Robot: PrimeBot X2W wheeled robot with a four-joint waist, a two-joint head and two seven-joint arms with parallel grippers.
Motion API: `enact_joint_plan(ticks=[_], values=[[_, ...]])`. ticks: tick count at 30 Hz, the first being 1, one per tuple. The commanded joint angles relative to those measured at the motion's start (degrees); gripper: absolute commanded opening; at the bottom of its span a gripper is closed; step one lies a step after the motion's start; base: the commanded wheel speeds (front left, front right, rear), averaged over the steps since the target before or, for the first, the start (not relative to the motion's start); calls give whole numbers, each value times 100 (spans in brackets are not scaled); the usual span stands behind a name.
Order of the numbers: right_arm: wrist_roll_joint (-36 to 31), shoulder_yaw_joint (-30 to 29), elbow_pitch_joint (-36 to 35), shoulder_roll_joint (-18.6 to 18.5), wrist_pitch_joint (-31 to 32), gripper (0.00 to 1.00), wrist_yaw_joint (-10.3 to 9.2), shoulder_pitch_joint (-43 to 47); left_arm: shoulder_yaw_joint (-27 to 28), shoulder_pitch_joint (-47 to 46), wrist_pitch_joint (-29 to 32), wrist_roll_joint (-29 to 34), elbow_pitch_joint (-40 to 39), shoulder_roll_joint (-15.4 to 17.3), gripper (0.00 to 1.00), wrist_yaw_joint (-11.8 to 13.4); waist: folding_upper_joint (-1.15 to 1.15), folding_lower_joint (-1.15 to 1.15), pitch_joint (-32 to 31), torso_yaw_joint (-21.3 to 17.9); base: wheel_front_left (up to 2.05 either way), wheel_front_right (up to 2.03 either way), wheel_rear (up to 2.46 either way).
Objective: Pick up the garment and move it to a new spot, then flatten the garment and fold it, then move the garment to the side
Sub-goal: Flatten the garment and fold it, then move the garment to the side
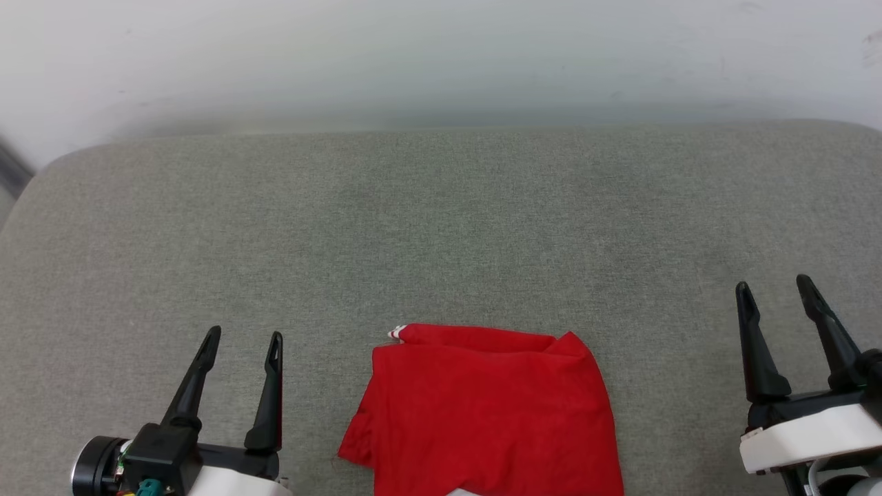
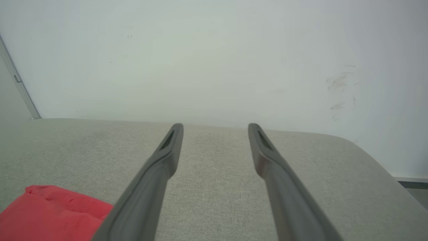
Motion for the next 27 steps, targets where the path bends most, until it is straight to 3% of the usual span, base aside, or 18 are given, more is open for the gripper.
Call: enact_joint_plan(ticks=[1,7,18,22,27], values=[[-36,-39,-42,100,-45,100,-2,93,-31,-45,-11,-23,-32,2,100,-7,0,0,-12,9,0,0,0],[-77,-66,-66,332,-142,100,-2,205,-122,40,-11,-27,-64,72,100,-8,0,0,-32,20,0,0,0],[-42,-16,-26,368,40,100,-2,226,-148,19,-11,-24,-77,71,100,-8,0,0,0,45,0,0,0],[109,210,-150,178,574,100,-2,252,-173,-36,-11,-18,-72,95,100,-8,0,0,88,91,0,0,0],[499,606,-396,-177,2087,100,-1,309,-214,-136,-11,1,-45,102,100,-8,0,0,272,172,0,0,0]])
